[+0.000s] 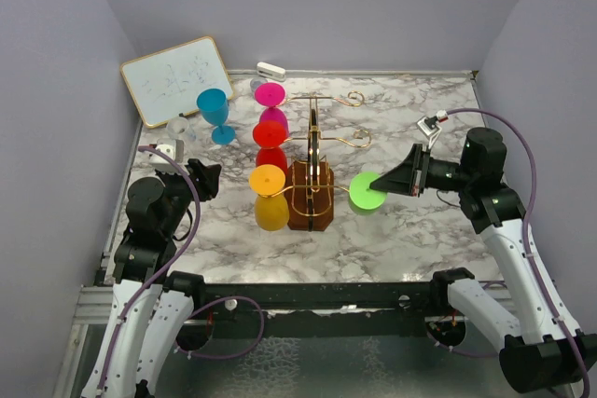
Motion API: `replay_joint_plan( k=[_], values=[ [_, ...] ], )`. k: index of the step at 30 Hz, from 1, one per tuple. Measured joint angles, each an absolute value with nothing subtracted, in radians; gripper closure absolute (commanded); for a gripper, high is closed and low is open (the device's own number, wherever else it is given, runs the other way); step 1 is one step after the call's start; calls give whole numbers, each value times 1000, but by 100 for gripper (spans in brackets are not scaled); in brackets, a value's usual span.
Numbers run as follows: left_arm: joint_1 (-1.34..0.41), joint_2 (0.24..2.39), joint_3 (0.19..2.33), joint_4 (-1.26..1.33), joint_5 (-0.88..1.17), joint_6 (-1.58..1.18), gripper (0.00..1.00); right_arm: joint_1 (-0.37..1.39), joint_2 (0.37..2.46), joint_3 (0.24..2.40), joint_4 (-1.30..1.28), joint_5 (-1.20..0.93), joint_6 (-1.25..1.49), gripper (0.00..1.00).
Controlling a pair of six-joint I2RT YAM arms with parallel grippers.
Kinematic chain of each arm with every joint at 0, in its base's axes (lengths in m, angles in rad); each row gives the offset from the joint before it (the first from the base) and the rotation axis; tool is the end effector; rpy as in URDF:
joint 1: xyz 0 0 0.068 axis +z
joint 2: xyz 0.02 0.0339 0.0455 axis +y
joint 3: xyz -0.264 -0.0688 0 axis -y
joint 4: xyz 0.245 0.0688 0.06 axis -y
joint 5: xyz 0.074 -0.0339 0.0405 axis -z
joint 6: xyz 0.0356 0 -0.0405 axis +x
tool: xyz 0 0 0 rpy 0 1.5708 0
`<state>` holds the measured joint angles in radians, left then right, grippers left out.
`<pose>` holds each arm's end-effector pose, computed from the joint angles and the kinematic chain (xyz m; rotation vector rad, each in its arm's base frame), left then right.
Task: Take the wine glass off the wine glass rack
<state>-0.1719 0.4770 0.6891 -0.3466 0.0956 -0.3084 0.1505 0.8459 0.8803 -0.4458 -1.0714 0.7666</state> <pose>0.1184 -0.0240 0.3303 -0.0456 1.7236 -0.4381 0.1646 0.0566 0.3431 -0.1327 2.1156 1.6243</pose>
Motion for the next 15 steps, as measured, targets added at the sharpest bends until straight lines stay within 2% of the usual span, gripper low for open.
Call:
replay_joint_plan(
  k=[15],
  values=[
    [-172,477,688,-347,96,-308,52,207,872,884,-372,-1070,813,99]
  ],
)
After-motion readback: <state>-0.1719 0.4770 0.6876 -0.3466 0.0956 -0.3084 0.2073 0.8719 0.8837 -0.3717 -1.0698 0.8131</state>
